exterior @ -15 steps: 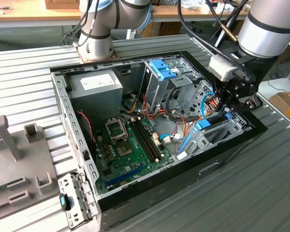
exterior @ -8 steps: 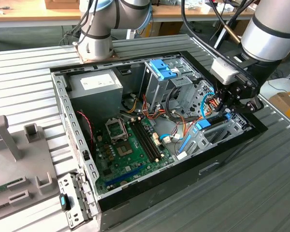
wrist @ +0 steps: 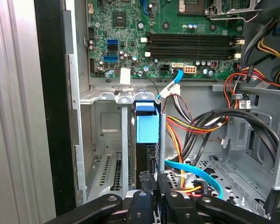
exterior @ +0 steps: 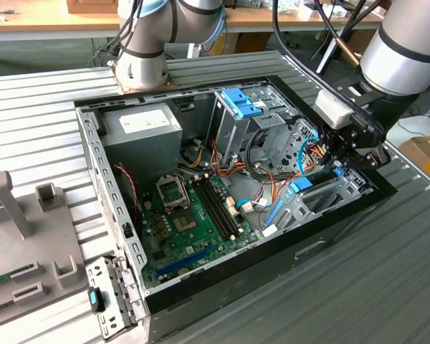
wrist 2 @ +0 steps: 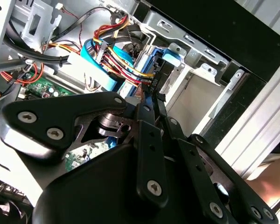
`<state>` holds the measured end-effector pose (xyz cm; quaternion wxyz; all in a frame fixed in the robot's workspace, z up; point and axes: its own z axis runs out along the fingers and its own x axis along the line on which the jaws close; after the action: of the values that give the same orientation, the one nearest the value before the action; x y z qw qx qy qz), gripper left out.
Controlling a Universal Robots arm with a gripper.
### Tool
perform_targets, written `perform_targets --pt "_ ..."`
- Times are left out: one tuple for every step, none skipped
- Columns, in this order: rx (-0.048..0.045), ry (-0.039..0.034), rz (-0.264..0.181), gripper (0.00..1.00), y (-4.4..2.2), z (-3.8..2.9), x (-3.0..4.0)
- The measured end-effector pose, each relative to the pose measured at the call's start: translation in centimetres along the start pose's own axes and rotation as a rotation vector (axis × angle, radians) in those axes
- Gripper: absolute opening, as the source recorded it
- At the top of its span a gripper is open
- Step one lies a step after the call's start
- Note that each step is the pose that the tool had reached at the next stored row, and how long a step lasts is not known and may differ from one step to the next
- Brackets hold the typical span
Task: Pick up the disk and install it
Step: 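Insert the first disk wire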
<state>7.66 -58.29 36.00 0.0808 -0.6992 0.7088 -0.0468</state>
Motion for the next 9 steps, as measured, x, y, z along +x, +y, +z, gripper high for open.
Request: perform_targets --pt "0.0 0.0 0.0 0.16 0.0 0.0 0.0" --pt "0.0 -0.0002 0.0 0.16 0.0 0.0 0.0" --pt "0.0002 -0.0041 0.001 0.16 0.0 0.0 0.02" --pt "0.001 -0.0091 0.002 0.16 0.0 0.01 0.02" --pt "0.0104 -0.0167 0.003 0.16 0.07 0.01 0.06" --pt "0.0234 -0.023 0.003 0.16 0.15 0.0 0.12" --pt "0.0345 -0.0262 0.003 0.16 0.23 0.01 0.18" --pt "0.04 -0.028 0.003 0.16 0.25 0.01 0.2" --pt "0.047 -0.0299 0.003 0.16 0.27 0.03 0.23"
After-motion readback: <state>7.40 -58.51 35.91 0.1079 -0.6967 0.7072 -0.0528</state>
